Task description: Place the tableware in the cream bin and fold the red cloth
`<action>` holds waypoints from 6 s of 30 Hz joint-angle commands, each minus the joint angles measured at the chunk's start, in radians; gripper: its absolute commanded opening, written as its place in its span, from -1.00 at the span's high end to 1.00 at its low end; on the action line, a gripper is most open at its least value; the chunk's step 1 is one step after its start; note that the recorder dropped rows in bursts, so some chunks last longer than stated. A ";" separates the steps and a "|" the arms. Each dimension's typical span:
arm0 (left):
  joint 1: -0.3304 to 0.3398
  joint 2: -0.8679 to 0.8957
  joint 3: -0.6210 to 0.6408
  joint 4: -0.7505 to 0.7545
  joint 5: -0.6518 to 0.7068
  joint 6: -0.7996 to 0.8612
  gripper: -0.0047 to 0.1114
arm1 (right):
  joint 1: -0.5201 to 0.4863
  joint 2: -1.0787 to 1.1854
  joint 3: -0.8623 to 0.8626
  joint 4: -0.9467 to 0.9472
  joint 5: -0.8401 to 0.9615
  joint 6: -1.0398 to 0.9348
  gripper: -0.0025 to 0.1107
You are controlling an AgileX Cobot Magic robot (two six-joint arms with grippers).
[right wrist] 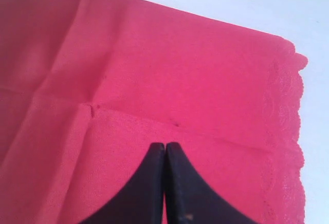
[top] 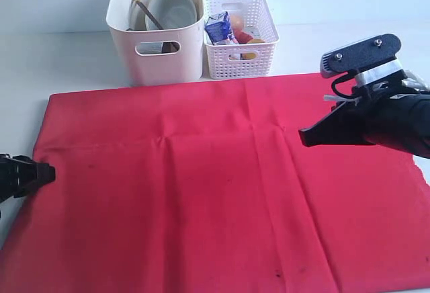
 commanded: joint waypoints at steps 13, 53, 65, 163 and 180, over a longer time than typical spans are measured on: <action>-0.006 -0.072 -0.032 0.127 0.048 0.035 -0.68 | -0.007 0.001 -0.008 -0.012 0.023 0.001 0.96; -0.038 -0.246 -0.208 0.141 0.419 -0.034 0.92 | -0.006 0.263 -0.155 -0.074 0.337 0.061 0.96; -0.420 -0.372 -0.216 0.235 0.290 -0.147 0.92 | -0.006 0.340 -0.235 -0.119 0.469 0.045 0.96; -0.747 -0.019 -0.469 0.791 0.038 -0.545 0.89 | -0.008 -0.534 -0.054 0.160 -0.133 -0.239 0.96; -0.740 0.289 -1.111 0.791 0.146 -0.714 0.89 | -0.008 -0.534 -0.054 0.166 -0.133 -0.239 0.96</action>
